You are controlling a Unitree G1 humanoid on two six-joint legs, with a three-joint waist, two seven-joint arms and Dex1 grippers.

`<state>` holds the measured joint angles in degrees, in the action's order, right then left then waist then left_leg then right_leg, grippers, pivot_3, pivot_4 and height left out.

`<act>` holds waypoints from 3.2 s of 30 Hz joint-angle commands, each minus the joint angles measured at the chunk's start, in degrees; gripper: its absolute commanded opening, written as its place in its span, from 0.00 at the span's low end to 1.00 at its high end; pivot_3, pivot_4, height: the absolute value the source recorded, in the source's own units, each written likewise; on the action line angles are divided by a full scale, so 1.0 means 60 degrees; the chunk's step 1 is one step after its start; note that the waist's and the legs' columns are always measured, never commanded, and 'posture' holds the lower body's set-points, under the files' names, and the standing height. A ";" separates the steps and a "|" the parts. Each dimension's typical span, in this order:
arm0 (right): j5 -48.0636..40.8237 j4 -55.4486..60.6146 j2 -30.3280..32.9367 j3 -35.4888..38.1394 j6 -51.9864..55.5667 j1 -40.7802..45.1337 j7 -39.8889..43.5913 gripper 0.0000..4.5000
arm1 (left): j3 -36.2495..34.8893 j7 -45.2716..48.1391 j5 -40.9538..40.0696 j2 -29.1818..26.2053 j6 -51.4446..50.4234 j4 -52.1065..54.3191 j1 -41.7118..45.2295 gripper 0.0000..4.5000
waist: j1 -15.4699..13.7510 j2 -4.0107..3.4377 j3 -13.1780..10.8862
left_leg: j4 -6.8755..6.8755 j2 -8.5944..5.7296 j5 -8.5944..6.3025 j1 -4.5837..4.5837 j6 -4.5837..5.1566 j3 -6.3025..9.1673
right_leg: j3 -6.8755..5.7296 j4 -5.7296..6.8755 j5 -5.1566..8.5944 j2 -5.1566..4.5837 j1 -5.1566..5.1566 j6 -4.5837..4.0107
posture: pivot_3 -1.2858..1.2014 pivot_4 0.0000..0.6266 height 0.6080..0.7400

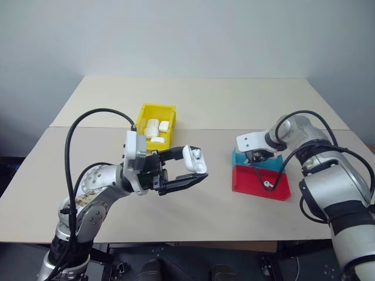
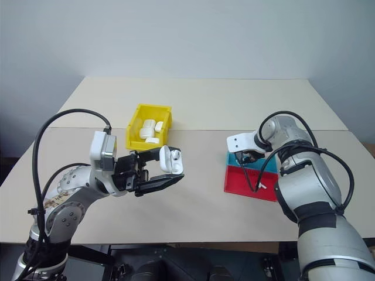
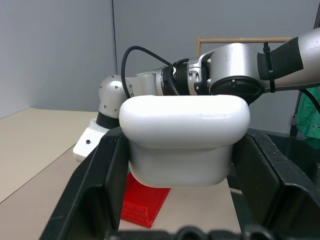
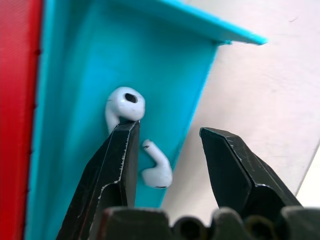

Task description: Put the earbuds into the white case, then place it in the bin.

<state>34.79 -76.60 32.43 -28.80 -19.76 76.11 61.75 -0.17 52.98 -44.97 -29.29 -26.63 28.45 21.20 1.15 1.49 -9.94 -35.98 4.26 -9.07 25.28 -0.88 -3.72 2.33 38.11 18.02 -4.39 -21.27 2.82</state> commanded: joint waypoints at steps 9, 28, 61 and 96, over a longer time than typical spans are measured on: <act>-0.0174 0.0075 0.0149 0.0249 0.0146 0.0575 0.0031 0.53 | -0.0077 0.0109 -0.0223 -0.0102 -0.0046 0.0172 0.0212 0.62 | -0.0003 0.0000 0.0000 | 0.0001 0.0000 0.0000 0.0000 0.0000 -0.0001 | 0.0000 0.0000 0.0000 0.0000 0.0000 0.0000 | 0.52 0.24 1.00; -0.0081 0.0143 0.0262 -0.0101 -0.1631 0.0557 0.1613 0.53 | -0.0199 0.0027 -0.0217 -0.0176 -0.0127 0.0395 0.0080 0.62 | -0.0013 -0.0008 -0.0005 | 0.0006 0.0000 0.0000 0.0001 0.0000 -0.0003 | 0.0001 -0.0002 0.0000 0.0000 -0.0005 0.0000 | 0.52 0.24 1.00; 0.0034 -0.0031 -0.0039 -0.0239 -0.1039 -0.0002 0.1103 0.18 | -0.0356 -0.0422 -0.0542 -0.0487 -0.0156 0.0819 -0.0215 0.62 | -0.0003 -0.0008 -0.0005 | 0.0002 0.0000 0.0002 -0.0003 -0.0003 0.0000 | 0.0000 0.0001 0.0000 0.0000 0.0001 -0.0001 | 0.52 0.24 1.00; -0.0136 0.0063 0.0019 -0.0025 -0.0588 0.0145 0.1246 0.35 | -0.0332 -0.0253 -0.0475 -0.0519 -0.0108 0.0596 -0.0019 0.62 | -0.0001 -0.0007 -0.0004 | -0.0001 0.0001 0.0002 -0.0008 -0.0004 0.0002 | -0.0002 0.0001 -0.0001 0.0001 0.0009 -0.0001 | 0.52 0.24 1.00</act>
<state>34.50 -76.66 32.41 -29.64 -23.36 76.39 69.15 -1.17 51.25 -47.30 -32.03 -27.82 30.86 19.99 1.14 1.45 -9.97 -35.98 4.27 -9.05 25.24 -0.90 -3.71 2.31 38.12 18.02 -4.39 -21.22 2.81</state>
